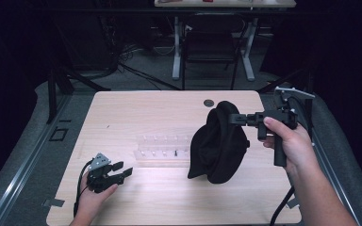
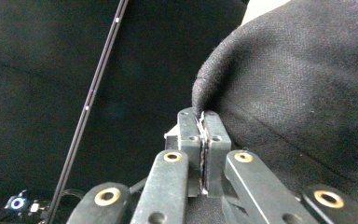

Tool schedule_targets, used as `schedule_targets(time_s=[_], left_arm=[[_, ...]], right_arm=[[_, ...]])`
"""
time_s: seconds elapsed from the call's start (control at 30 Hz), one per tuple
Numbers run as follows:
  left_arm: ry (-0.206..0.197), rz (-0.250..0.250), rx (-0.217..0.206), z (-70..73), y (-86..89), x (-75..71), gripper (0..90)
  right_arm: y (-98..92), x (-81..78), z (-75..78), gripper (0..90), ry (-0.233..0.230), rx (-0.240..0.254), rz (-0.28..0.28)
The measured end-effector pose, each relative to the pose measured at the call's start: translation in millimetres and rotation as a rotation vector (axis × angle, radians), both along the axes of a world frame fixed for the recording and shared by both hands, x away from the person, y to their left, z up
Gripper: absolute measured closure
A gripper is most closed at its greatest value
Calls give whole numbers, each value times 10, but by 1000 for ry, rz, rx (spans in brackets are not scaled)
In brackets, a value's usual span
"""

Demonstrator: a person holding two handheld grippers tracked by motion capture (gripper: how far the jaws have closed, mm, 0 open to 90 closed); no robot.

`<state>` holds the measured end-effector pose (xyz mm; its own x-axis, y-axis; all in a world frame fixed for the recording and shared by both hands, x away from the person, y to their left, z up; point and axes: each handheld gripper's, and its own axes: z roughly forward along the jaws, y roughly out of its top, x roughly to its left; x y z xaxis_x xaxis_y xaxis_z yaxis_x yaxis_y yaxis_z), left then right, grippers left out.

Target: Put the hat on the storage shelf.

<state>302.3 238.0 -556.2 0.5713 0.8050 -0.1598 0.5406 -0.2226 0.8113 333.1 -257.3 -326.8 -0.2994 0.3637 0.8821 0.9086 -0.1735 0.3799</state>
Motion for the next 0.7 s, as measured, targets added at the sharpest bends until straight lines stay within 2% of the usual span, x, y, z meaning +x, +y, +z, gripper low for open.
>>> schedule_targets(time_s=[0.13, 0.57, 0.7], left_arm=[[2, -4, 4, -1, -11, 4, 486], [3, -12, 1, -20, -31, 30, 486], [6, -11, 1, -21, -31, 40, 486]], right_arm=[[37, 86, -3, 892, -5, 12, 6], [197, 447, -7, 892, -22, 6, 10], [247, 552, -21, 893, -18, 32, 14]])
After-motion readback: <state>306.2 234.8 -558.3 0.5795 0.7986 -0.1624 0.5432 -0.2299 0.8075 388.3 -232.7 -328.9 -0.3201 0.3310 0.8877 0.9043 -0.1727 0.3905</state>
